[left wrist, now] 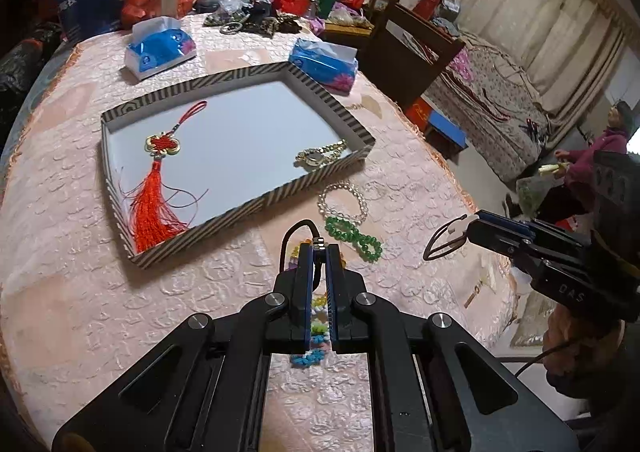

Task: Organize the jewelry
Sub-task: 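Hold the beaded bracelet above the table with the left tool while the right tool holds the hair tie, then carry the held black hair ties over the striped tray with both tools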

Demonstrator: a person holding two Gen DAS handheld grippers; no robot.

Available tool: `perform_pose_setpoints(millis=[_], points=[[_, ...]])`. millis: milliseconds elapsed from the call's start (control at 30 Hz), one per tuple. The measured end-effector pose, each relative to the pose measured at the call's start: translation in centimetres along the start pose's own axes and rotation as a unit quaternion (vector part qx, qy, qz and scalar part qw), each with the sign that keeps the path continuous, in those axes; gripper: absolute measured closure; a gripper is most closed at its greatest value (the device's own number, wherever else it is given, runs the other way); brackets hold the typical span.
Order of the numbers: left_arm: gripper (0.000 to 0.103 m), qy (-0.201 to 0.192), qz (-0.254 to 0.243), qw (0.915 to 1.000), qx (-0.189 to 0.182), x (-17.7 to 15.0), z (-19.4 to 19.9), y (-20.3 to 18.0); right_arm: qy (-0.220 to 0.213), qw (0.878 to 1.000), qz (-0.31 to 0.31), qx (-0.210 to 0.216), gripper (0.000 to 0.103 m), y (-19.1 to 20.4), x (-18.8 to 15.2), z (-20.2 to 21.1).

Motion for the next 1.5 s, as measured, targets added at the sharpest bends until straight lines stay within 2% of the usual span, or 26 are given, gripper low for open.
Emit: perform_pose_setpoints(millis=[533, 867, 1033, 1267, 1500], points=[[0.098, -0.025, 0.027, 0.9982, 0.048, 0.3, 0.3, 2.4, 0.003, 1.000, 0.004, 0.001, 0.082, -0.8, 1.5, -1.3], [0.098, -0.010, 0.039, 0.9975, 0.058, 0.1, 0.1, 3.3, 0.029, 0.999, 0.036, 0.016, 0.082, -0.2, 3.6, -3.3], [0.098, -0.022, 0.046, 0.9967, 0.064, 1.5, 0.4, 3.7, 0.027, 0.998, 0.046, 0.025, 0.082, -0.3, 5.5, -4.2], [0.098, -0.041, 0.062, 0.9945, 0.074, 5.2, 0.2, 5.5, 0.028, 0.997, 0.058, 0.031, 0.082, -0.6, 8.2, -5.8], [0.098, -0.035, 0.083, 0.9930, 0.076, 8.4, -2.3, 7.3, 0.033, 0.997, 0.065, 0.030, 0.082, -1.3, 11.1, -7.9]])
Point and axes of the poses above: each gripper's, at about its wrist camera, not at the fingertips, and z roughly against the way its jaws point, y to its left, x to its top, the point moved 9 cm from there along -z, roughly the way its jaws point, and after that the axes turned 12 degrees about x, right-handed, at the moved point
